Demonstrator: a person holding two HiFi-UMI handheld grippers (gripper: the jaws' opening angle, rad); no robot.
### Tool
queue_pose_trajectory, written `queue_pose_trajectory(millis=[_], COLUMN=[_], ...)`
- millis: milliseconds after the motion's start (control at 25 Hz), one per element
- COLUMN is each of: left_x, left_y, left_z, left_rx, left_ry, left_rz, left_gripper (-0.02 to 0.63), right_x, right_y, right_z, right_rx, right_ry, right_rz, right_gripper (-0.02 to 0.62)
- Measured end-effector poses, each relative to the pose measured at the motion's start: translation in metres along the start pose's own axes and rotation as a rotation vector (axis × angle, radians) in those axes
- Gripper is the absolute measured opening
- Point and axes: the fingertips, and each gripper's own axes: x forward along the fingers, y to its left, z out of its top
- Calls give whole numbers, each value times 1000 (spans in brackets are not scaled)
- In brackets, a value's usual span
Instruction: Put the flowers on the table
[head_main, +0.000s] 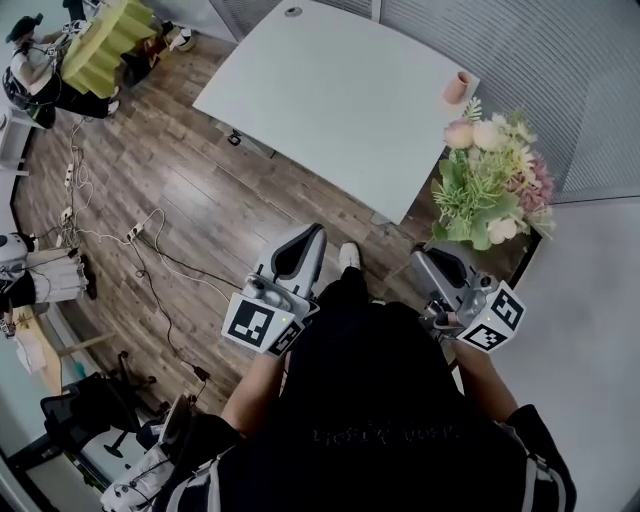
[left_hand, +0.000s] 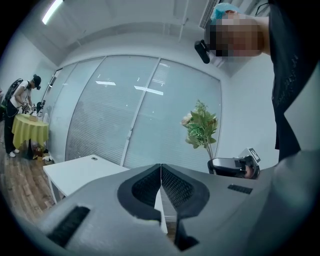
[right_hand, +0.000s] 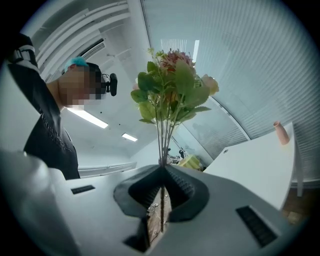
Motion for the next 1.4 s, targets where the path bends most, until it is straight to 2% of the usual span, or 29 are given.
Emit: queue_pose_trajectory(millis=[320,640,800,1120,1400], left_x=[28,49,65,107,153], left_y=[32,25,22,26,16], left_z=[16,9,7,70,34], left_rx=[-2,-17,3,6,3], left_ry=[-8,9,18,17,33], left_rz=[-59,-80,-79,-67,-36], left_gripper=[20,19,20,20,20], right_x=[32,28,26,57,37], right_y=[-6,-25,-44,-56,-114], right_z=[18,19,28,96,88], right_rx=[-52,-40,-33,-40,-3], right_ry=[-11,-9,-12,9,10], right_rz=[-28,-48,-53,-29,-2], right_gripper=[43,43,43,43,43])
